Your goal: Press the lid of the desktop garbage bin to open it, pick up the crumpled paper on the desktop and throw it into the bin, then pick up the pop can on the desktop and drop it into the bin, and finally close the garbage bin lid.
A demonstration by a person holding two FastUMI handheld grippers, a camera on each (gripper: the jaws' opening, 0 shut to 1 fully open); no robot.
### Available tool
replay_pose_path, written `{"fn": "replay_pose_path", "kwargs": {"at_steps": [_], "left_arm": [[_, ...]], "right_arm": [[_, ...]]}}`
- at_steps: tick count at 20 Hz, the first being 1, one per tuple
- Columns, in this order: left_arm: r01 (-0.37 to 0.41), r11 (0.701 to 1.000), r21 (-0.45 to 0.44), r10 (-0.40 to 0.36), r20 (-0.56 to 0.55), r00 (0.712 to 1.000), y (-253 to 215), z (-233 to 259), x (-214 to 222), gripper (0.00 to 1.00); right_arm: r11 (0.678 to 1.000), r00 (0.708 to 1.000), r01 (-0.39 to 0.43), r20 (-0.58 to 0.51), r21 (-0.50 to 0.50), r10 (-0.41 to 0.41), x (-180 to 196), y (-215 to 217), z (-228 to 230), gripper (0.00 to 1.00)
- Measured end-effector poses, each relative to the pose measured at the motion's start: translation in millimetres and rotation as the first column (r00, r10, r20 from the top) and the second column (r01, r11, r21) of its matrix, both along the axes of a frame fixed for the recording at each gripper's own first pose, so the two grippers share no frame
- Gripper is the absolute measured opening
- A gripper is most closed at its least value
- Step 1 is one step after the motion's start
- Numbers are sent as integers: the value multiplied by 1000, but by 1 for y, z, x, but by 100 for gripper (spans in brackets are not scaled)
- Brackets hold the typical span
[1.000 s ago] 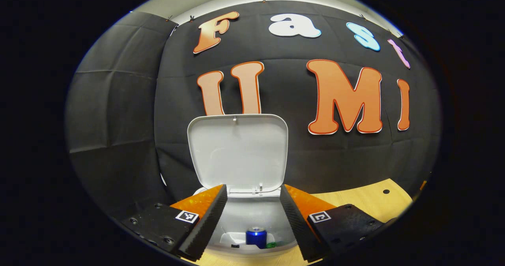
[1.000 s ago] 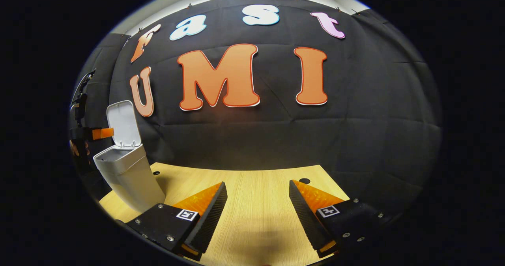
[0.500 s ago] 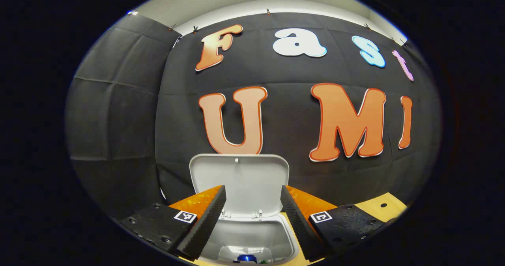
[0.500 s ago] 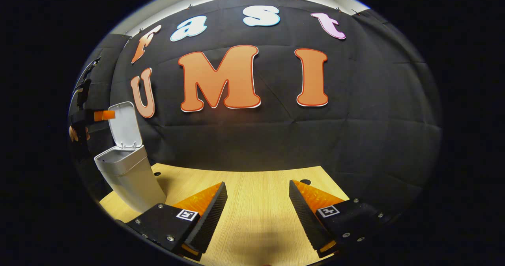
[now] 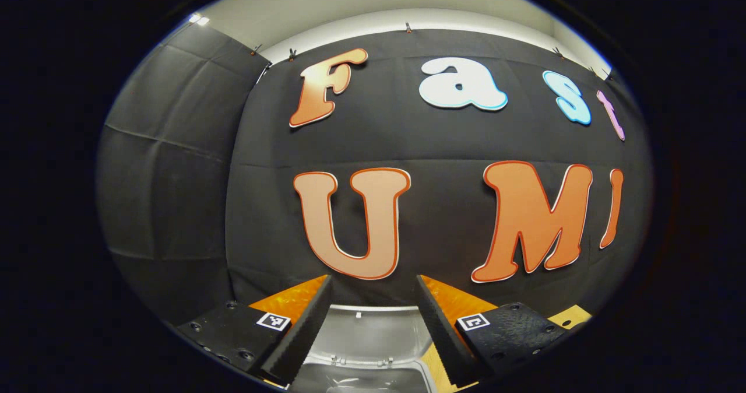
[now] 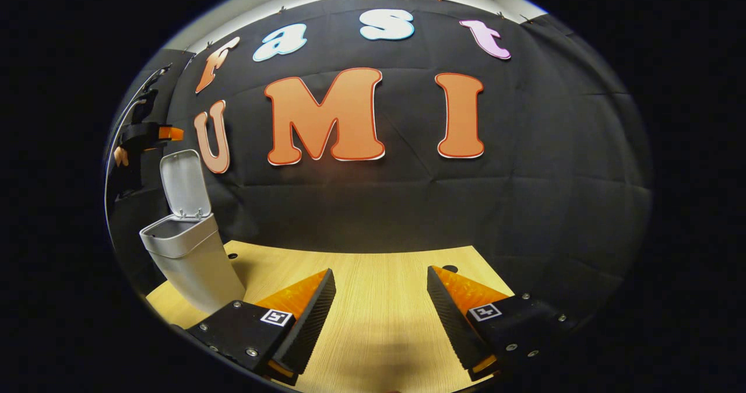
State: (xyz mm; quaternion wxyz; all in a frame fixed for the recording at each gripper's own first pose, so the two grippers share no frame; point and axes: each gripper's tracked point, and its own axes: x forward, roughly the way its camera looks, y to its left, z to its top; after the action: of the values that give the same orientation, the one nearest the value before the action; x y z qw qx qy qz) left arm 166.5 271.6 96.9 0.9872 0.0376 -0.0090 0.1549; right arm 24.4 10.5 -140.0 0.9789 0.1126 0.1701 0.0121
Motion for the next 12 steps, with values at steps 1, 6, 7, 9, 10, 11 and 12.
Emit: {"fn": "replay_pose_path", "kwargs": {"at_steps": [1, 6, 7, 9, 10, 11, 12], "left_arm": [[3, 1000, 0, -3, -12, 1000, 2, 2, 8, 88], [14, 1000, 8, -13, -117, 993, 16, -28, 45, 88], [13, 1000, 1, -13, -141, 990, 17, -34, 48, 88], [13, 1000, -10, -15, -199, 980, 20, -49, 54, 89], [14, 1000, -15, -18, -234, 972, 20, -56, 54, 88], [15, 1000, -19, -19, -222, 975, 20, -52, 51, 88], [16, 999, -28, -23, -237, 971, 18, -54, 47, 88]], "right_arm": [[1000, 1000, 2, 0, -2, -2, 0, 0, 0, 94], [1000, 1000, 1, 0, -4, -1, -5, 0, 0, 94], [1000, 1000, 0, -2, -3, 0, -5, 0, 0, 94], [1000, 1000, -1, -2, -2, 1, -6, 1, 0, 94], [1000, 1000, 0, 1, -4, 0, -5, 0, 1, 94], [1000, 1000, 0, 4, -4, 0, -5, 0, 2, 94], [1000, 1000, 2, 5, -3, -2, -5, 0, 2, 94]]}}
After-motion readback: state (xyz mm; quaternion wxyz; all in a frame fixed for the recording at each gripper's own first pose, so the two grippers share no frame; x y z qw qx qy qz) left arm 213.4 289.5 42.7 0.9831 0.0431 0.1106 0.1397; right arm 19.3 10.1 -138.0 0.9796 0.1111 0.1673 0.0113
